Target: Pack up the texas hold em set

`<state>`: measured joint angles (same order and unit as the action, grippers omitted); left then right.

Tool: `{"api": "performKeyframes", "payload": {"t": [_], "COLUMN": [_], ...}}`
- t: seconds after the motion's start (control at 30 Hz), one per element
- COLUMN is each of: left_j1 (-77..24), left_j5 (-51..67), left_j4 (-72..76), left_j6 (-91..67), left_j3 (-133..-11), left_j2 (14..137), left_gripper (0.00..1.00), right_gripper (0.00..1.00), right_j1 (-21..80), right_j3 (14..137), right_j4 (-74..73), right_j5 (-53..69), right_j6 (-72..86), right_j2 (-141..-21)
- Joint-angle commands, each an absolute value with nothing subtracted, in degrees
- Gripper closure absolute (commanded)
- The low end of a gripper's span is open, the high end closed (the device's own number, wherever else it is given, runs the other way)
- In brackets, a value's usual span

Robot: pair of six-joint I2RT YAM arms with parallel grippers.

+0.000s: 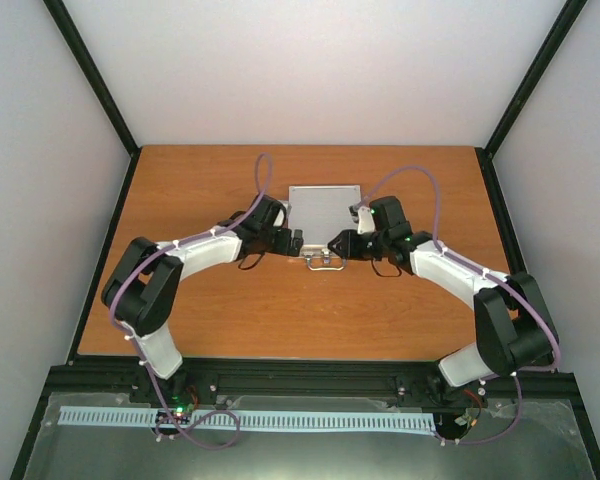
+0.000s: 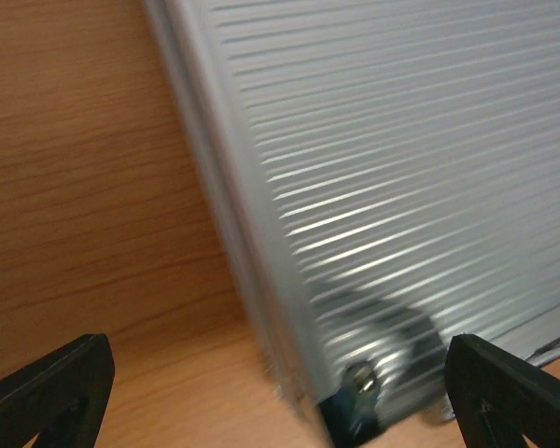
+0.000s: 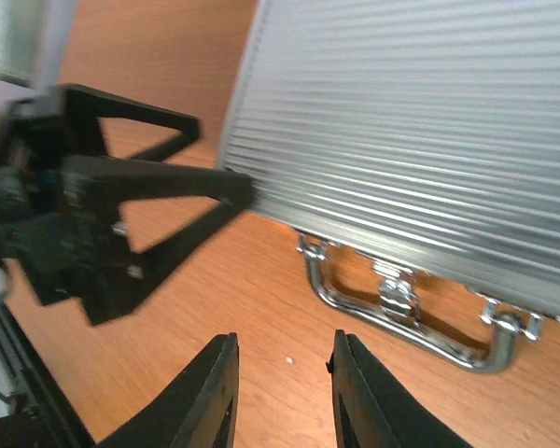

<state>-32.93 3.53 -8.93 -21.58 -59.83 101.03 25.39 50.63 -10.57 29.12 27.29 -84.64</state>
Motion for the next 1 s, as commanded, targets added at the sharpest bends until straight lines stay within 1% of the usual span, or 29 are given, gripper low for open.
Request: {"api": "performKeyframes", "payload": {"t": [0.0, 0.17, 0.2, 0.3, 0.37, 0.4, 0.57, 0.7, 0.77, 0.8, 0.9, 0.93, 0.97], "left_j1": [-33.0, -33.0, -33.0, -33.0, -33.0, -33.0, -33.0, -33.1, -33.3, -33.5, -34.5, -34.9, -35.2], "left_j5": [-2.2, -2.8, -3.0, -3.0, -2.9, -3.0, -1.9, 0.4, 1.1, 1.3, 1.2, 1.2, 1.2], "left_j4": [-25.1, -27.2, -28.3, -32.5, -33.8, -34.5, -37.7, -38.8, -39.0, -39.0, -39.4, -39.5, -39.6], "left_j6": [-17.6, -16.3, -16.0, -15.1, -15.0, -14.8, -14.3, -14.4, -14.4, -14.4, -14.3, -14.3, -14.3], "left_j3": [-64.1, -69.4, -71.2, -77.0, -80.0, -81.5, -86.9, -88.4, -88.5, -88.7, -89.5, -90.0, -90.5], "left_j2": [97.5, 96.4, 97.3, 100.5, 102.5, 103.6, 108.0, 109.0, 109.1, 109.1, 109.5, 109.6, 109.8], "left_gripper": [0.00, 0.00, 0.02, 0.16, 0.29, 0.34, 0.37, 0.48, 0.56, 0.62, 0.90, 0.98, 0.99], "right_gripper": [0.70, 0.66, 0.65, 0.61, 0.61, 0.61, 0.57, 0.55, 0.54, 0.53, 0.53, 0.53, 0.53], "right_j1": [25.4, 25.4, 25.4, 25.4, 25.4, 25.4, 25.4, 25.4, 25.4, 25.4, 25.4, 25.4, 25.4], "right_j3": [49.0, 48.6, 48.5, 48.0, 47.6, 47.3, 47.3, 47.9, 48.0, 47.9, 47.2, 46.9, 46.6], "right_j4": [-12.4, -13.6, -14.1, -15.1, -15.3, -15.4, -17.5, -19.7, -20.2, -20.2, -19.3, -18.8, -18.5], "right_j5": [25.3, 23.0, 22.4, 21.0, 20.7, 20.6, 17.9, 15.7, 15.4, 15.4, 16.5, 16.6, 16.7], "right_j6": [25.4, 24.5, 24.3, 23.8, 23.7, 23.8, 22.9, 21.4, 20.9, 20.9, 21.1, 21.1, 21.2], "right_j2": [-84.1, -83.3, -83.0, -81.9, -81.3, -81.0, -79.1, -78.4, -78.7, -78.9, -79.4, -79.6, -79.8]}}
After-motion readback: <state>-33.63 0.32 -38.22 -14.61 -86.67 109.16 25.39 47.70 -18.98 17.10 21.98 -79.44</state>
